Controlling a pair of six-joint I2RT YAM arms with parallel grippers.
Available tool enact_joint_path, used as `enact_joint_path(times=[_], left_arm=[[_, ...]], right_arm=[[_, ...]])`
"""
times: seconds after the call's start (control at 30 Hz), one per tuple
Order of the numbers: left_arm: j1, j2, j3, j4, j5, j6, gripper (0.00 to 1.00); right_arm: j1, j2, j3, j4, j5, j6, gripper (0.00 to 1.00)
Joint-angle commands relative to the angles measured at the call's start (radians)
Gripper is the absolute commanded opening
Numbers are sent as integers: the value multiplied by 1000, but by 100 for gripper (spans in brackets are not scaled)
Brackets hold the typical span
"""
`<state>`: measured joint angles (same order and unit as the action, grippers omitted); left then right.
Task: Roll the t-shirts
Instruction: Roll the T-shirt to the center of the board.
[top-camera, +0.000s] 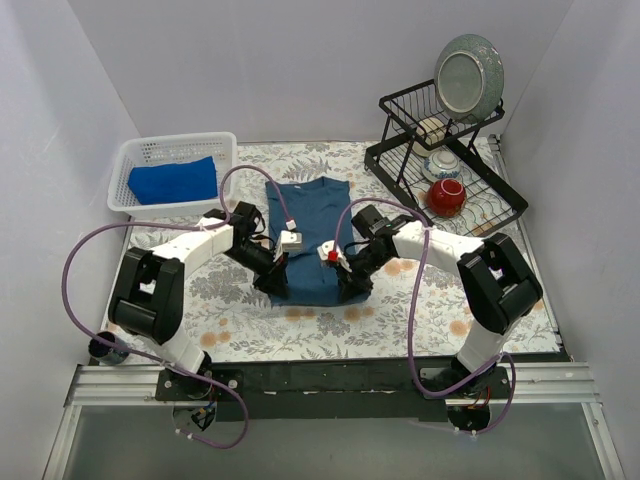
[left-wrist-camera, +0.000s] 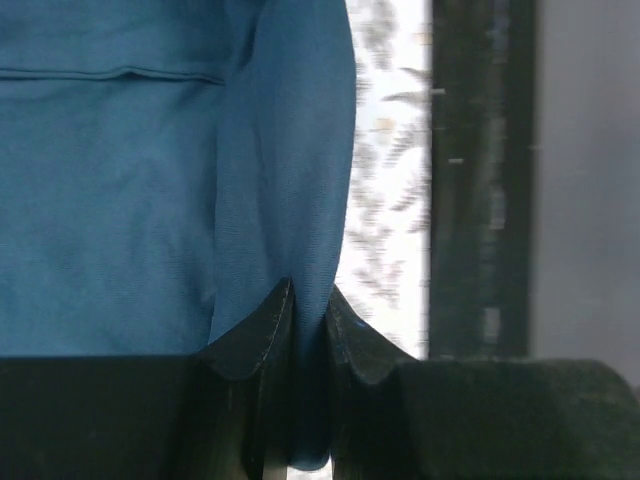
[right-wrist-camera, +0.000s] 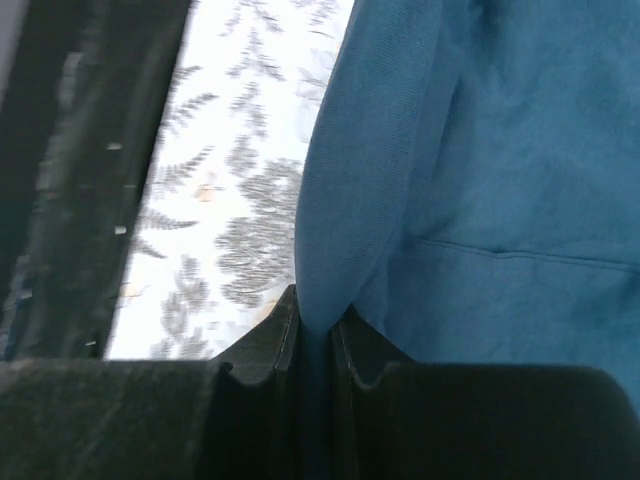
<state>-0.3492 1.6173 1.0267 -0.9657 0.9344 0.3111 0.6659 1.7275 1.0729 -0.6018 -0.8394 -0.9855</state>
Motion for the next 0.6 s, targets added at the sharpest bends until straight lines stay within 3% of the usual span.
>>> enact_joint_path(times=[0.0, 0.2, 0.57], left_arm=[[19, 15, 19, -271, 54, 49, 0], [36, 148, 58, -268, 29, 72, 0], [75, 380, 180, -269, -17, 129, 0]], right_arm=[[-14, 29, 54, -405, -61, -145, 6], [-20, 231, 203, -650, -101, -323, 4], [-84, 431, 353, -701, -78, -360, 4]])
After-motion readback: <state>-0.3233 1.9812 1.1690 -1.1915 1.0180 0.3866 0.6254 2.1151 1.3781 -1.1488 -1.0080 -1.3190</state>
